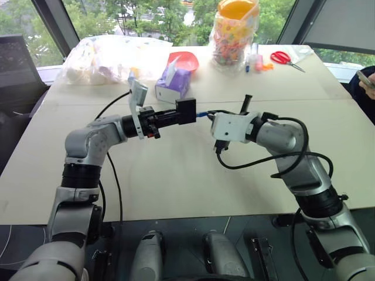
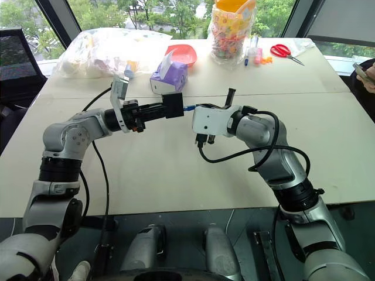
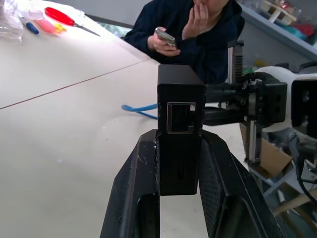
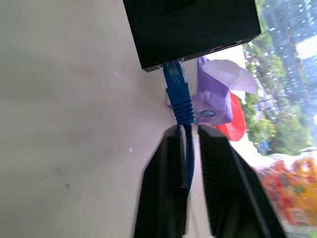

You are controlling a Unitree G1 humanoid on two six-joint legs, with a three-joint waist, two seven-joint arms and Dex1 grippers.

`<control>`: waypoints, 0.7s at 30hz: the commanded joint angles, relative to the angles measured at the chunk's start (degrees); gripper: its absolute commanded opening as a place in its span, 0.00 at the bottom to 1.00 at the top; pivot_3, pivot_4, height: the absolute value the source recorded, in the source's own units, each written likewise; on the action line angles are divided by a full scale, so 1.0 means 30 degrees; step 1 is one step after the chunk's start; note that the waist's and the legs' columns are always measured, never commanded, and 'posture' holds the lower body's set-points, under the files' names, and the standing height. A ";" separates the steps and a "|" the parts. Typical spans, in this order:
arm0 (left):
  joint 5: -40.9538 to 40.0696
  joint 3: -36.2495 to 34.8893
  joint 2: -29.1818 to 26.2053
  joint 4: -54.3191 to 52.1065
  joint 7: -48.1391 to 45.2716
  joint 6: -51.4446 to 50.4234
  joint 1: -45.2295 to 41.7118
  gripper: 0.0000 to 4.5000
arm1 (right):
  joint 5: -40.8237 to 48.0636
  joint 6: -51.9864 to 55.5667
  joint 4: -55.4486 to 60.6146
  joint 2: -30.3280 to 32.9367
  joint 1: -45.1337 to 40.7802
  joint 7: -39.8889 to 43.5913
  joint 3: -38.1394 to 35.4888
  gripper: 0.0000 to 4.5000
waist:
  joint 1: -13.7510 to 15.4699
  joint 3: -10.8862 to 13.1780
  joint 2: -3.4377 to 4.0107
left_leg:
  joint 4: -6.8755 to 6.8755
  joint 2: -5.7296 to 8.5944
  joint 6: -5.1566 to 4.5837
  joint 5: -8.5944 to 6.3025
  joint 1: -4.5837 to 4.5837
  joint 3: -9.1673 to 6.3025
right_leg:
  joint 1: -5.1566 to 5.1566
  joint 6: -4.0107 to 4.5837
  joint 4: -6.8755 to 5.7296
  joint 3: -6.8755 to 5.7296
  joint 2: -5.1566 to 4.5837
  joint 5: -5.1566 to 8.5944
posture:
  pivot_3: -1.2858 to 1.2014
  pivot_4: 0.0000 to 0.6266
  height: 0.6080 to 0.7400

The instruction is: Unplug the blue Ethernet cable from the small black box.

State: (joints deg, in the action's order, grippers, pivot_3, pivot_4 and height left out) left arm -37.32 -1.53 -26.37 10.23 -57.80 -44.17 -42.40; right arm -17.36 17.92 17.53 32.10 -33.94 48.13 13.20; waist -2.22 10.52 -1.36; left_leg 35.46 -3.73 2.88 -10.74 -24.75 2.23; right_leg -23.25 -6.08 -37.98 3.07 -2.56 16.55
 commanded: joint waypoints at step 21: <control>-0.1024 -0.0199 -0.3490 -0.0994 -0.6678 0.0123 -0.0878 0.10 | 1.7785 1.9132 -0.0519 -0.1705 -0.5160 0.2902 -0.6193 0.93 | 0.0028 0.0003 -0.0001 | 0.0049 -0.0006 -0.0008 0.0001 -0.0261 -0.0042 | -0.0206 0.0007 -0.0004 -0.0029 -0.0006 0.0001 | 0.52 0.24 0.96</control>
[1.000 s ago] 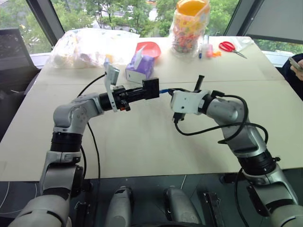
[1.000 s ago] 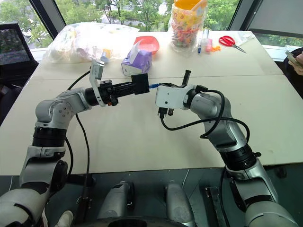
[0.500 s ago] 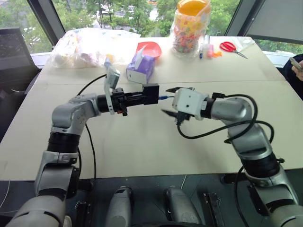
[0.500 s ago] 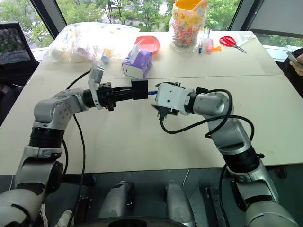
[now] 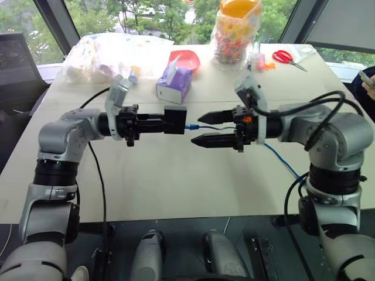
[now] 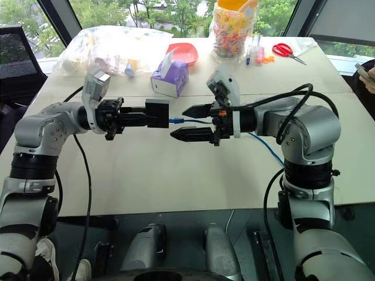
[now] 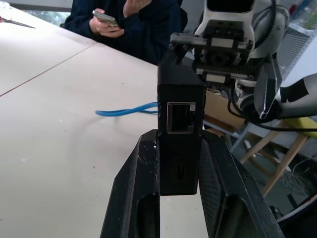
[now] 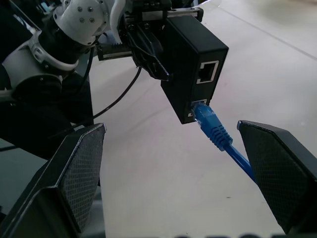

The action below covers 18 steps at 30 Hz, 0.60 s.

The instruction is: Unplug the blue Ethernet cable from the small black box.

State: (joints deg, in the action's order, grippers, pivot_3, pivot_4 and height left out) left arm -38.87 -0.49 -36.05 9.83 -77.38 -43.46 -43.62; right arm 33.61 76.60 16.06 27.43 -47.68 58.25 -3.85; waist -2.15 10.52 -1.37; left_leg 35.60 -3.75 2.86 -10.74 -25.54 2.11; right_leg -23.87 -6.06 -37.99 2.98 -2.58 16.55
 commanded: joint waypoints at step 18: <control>-0.0879 -0.0854 -0.0191 -0.1397 0.0324 -0.0525 -0.0295 0.10 | 0.3100 -0.0696 -0.1023 -0.0210 -0.0684 -0.2475 -0.0109 0.54 | -0.0038 0.0000 0.0000 | 0.0001 -0.0002 -0.0001 0.0001 -0.0021 -0.0005 | -0.0035 -0.0004 -0.0023 0.0002 0.0017 0.0000 | 0.52 0.24 0.96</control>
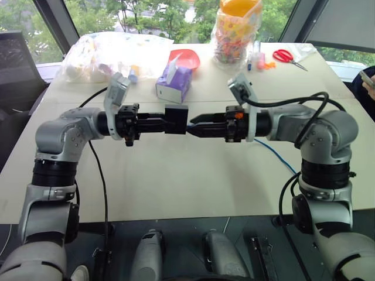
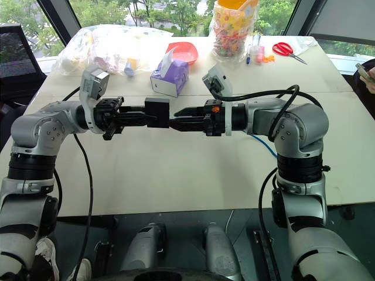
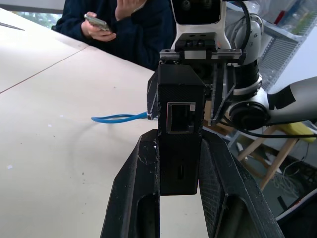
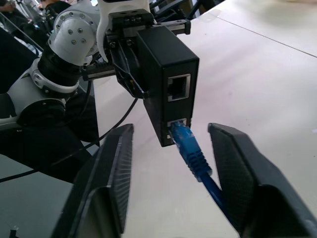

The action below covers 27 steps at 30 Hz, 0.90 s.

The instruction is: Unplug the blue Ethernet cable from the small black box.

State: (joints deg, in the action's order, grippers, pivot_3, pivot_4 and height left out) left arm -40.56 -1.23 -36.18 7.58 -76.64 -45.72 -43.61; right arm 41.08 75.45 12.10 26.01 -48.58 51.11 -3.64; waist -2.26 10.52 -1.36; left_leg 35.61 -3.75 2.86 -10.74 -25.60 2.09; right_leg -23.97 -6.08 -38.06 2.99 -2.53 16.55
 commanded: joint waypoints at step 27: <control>-0.0521 -0.0750 0.0025 -0.0579 0.0430 0.0243 -0.0460 0.10 | 0.1021 -0.1460 0.0416 0.1453 -0.0084 -0.0655 0.1345 0.29 | 0.0004 0.0000 0.0000 | 0.0002 0.0000 0.0000 0.0000 0.0000 0.0001 | 0.0000 0.0000 0.0000 0.0001 0.0002 0.0000 | 0.52 0.24 0.96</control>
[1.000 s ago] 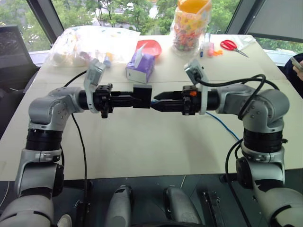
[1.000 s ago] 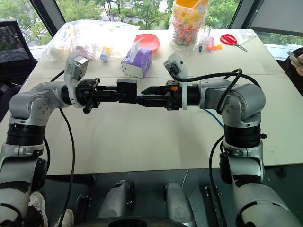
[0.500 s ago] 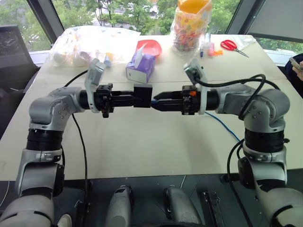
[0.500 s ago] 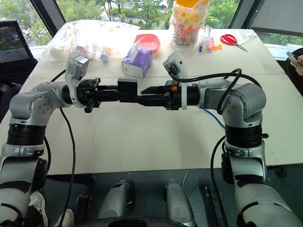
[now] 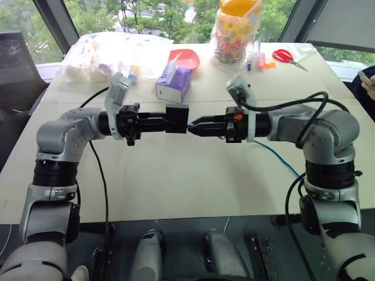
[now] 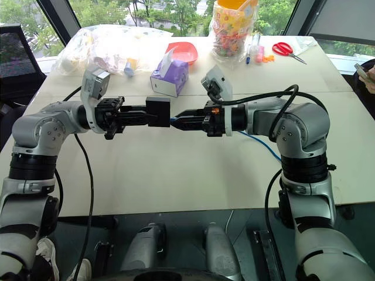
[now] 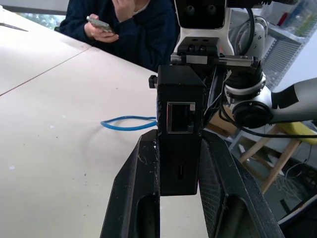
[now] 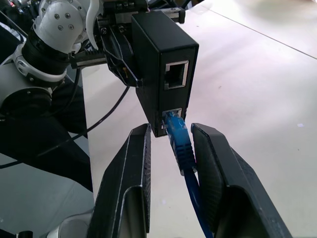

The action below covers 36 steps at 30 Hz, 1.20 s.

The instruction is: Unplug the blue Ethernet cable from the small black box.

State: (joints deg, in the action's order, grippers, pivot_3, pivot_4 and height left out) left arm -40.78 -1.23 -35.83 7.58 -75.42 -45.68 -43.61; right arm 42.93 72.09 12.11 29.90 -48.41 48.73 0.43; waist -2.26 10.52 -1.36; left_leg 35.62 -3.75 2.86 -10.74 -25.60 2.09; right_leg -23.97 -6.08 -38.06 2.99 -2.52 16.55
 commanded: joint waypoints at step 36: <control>-0.0623 -0.1539 -0.1648 -0.0227 -0.0486 0.0131 -0.0450 0.10 | -0.1412 -0.3370 -0.1557 0.2900 0.0890 0.1388 0.0889 0.01 | 0.0027 0.0000 0.0000 | 0.0025 0.0001 -0.0001 0.0000 -0.0002 0.0006 | 0.0004 -0.0001 -0.0002 0.0003 -0.0005 0.0000 | 0.52 0.24 0.96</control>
State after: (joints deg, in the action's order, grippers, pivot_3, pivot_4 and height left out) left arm -41.49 -4.37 -40.43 7.78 -76.28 -45.65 -43.60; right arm 38.93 63.76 6.88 37.77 -45.05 52.08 3.77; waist -2.17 10.52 -1.36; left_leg 35.69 -3.75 2.85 -10.74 -25.60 2.11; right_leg -23.96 -6.08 -38.07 3.00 -2.53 16.55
